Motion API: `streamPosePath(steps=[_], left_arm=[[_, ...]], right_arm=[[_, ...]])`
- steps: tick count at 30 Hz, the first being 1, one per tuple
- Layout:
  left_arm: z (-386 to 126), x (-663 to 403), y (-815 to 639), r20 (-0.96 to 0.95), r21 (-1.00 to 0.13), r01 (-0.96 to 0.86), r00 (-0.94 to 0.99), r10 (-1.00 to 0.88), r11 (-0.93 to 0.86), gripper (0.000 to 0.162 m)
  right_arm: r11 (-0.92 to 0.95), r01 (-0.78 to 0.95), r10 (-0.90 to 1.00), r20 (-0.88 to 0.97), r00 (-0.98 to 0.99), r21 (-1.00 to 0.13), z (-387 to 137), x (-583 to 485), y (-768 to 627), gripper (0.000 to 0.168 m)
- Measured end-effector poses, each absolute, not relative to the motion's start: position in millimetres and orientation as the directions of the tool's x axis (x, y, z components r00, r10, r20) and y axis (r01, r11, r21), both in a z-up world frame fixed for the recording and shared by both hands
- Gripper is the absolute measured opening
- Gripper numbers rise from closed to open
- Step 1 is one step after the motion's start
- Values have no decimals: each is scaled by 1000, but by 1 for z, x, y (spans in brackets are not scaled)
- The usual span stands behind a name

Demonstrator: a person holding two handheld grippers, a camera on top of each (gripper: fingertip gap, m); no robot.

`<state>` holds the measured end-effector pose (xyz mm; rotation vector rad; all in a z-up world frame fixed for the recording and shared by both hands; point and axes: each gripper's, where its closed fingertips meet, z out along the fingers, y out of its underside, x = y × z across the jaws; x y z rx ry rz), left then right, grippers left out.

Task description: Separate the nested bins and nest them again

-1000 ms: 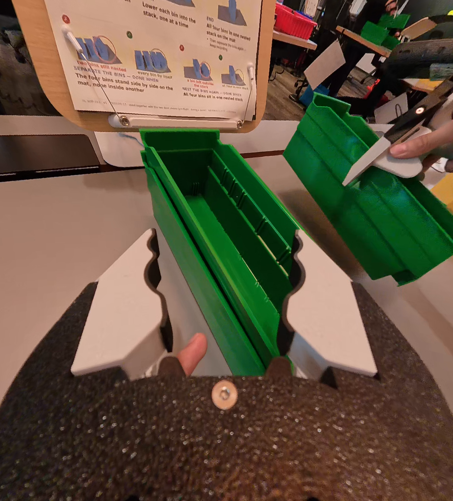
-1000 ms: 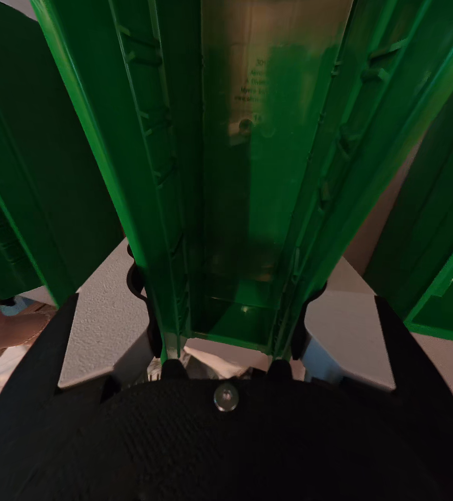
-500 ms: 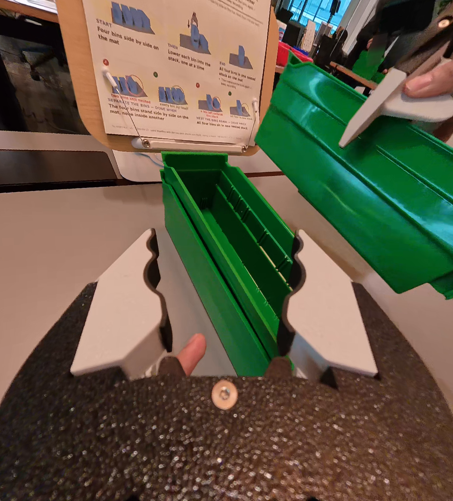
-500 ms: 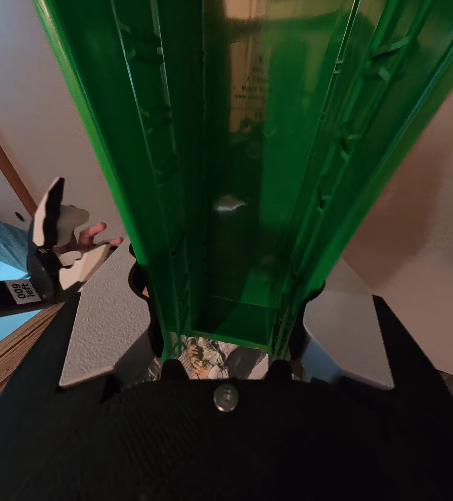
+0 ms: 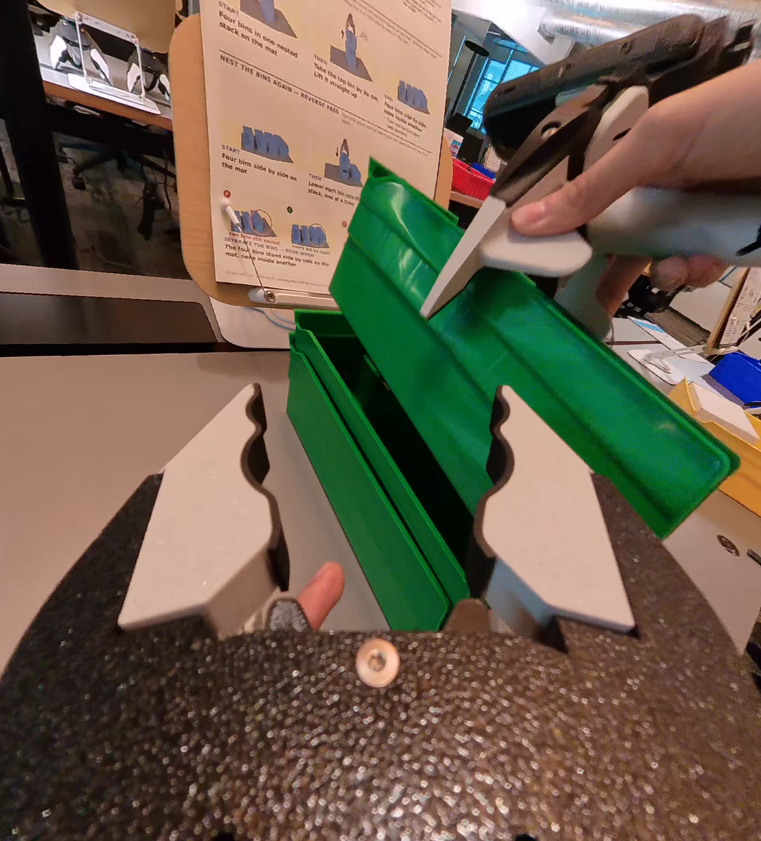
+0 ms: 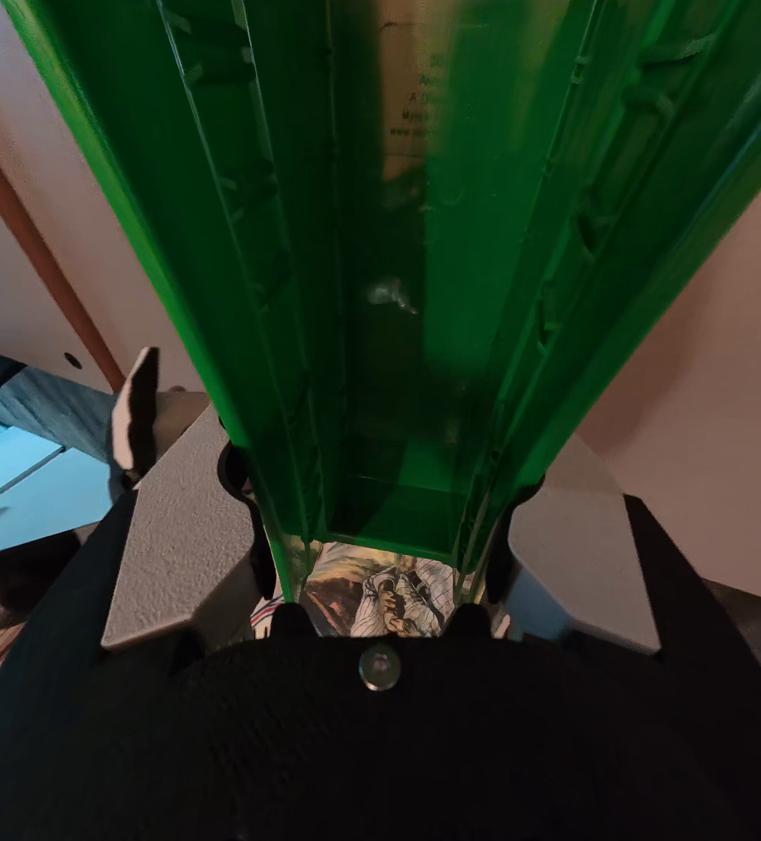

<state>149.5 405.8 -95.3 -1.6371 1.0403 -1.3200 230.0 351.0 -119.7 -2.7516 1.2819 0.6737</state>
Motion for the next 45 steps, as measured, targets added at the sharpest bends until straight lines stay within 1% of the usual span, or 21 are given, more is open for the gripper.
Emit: streamPosePath(steps=[3,7,9,11,15,17,20,24,31,32,36,41,43,45], left_arm=[[-91,147,406,361,-921,-109,117,-925,-373,98],[-86,144,404,361,-924,-95,109,-926,-371,98],[-86,144,403,359,-924,-95,106,-927,-369,98],[-86,145,402,358,-925,-97,103,-928,-368,98],[-89,148,400,361,-923,-108,96,-928,-370,98],[-90,149,399,363,-921,-115,92,-927,-372,98],[-91,151,398,363,-921,-118,90,-928,-371,98],[-91,151,396,358,-922,-122,89,-929,-367,98],[-91,153,392,355,-923,-127,80,-931,-363,98],[-92,153,391,356,-923,-129,77,-931,-363,98],[-92,155,387,354,-923,-135,70,-932,-361,98],[-89,153,386,343,-928,-132,73,-937,-350,98],[-89,153,385,339,-929,-131,74,-938,-346,98],[-88,153,386,334,-931,-129,77,-939,-342,98]], right_arm=[[-647,-748,-740,-357,570,147,-132,234,349,120],[-655,-746,-723,-390,570,124,-144,231,362,120],[-664,-734,-720,-389,575,143,-149,228,364,122],[-670,-729,-713,-391,581,138,-151,228,367,122],[-688,-714,-712,-314,628,129,-151,240,360,121],[-669,-736,-721,-332,608,105,-152,245,364,121],[-675,-725,-718,-342,606,133,-165,239,362,122],[-677,-724,-721,-315,617,134,-182,239,361,123],[-677,-733,-716,-287,636,65,-194,246,368,126],[-677,-734,-716,-276,641,52,-197,247,368,129],[-681,-732,-713,-243,658,18,-202,248,370,133],[-698,-716,-697,-224,681,-4,-209,247,372,146],[-728,-684,-653,-259,712,-43,-202,245,378,137],[-740,-666,-619,-297,727,-90,-194,244,383,137]])
